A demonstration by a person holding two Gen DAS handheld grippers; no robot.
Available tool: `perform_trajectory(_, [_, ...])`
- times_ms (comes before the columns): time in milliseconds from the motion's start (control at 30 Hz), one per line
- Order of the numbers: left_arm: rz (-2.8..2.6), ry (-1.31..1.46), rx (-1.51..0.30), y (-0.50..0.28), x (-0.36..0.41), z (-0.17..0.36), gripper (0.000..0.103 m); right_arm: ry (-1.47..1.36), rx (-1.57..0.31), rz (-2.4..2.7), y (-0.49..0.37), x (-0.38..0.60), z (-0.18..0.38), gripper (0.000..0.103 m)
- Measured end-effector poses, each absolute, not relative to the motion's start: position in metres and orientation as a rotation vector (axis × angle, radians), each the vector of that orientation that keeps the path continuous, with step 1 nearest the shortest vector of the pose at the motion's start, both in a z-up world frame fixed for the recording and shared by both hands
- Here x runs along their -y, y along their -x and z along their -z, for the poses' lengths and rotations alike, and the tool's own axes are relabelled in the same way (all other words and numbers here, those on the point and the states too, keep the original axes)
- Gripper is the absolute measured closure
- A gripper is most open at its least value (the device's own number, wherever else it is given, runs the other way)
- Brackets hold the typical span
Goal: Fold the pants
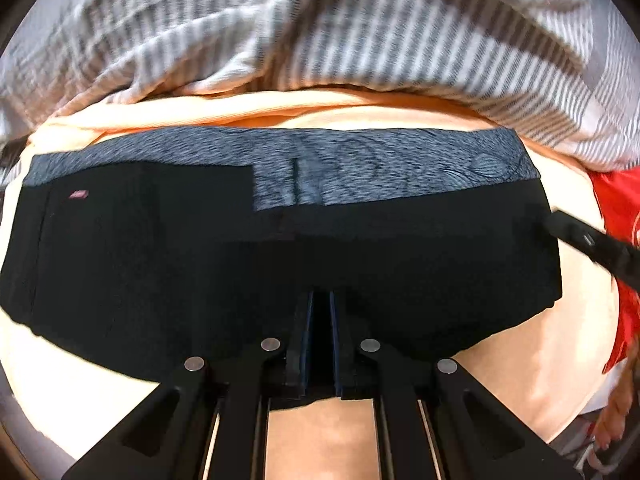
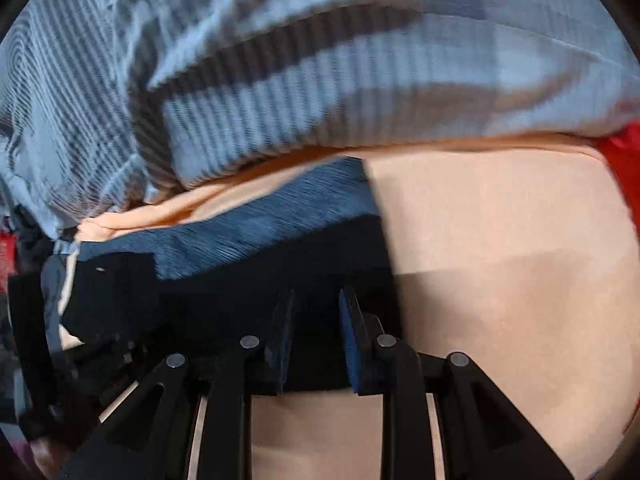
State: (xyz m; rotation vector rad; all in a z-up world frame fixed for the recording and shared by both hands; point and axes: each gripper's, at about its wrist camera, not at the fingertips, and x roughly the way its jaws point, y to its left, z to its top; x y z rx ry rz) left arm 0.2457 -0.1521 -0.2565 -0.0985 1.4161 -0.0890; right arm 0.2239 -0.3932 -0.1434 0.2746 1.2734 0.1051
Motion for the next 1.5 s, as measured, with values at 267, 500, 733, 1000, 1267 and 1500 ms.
perform_trajectory(267, [-0.001,0.163,-1.381,-0.228,0.106,0.246,0.017,-0.260,-1.322,-0.268,-0.263,0.317,0.169,0.076])
perform_trajectory(500, [-0.065,0.136,-1.420,-0.209,0.076,0.254,0.017,-0.235,-1.338,-0.298,-0.272,0.269,0.183,0.076])
perform_trajectory(733, [-0.114,0.157,-1.438,-0.202,0.056,0.260,0.017,-0.161,-1.455,-0.327,-0.266,0.230,0.213,0.077])
perform_trajectory(1000, [-0.132,0.178,-1.436,-0.194,0.046,0.255,0.017,-0.108,-1.456,-0.396,-0.239,0.219,0.192,0.058])
perform_trajectory(1267, [-0.159,0.190,-1.450,-0.186,0.038,0.264,0.017,0.343,-1.202,-0.470,-0.178,0.197,0.153,0.033])
perform_trajectory(1500, [-0.182,0.199,-1.462,-0.178,0.029,0.266,0.017,0.512,-1.214,-0.438,-0.181,0.171,0.186,0.049])
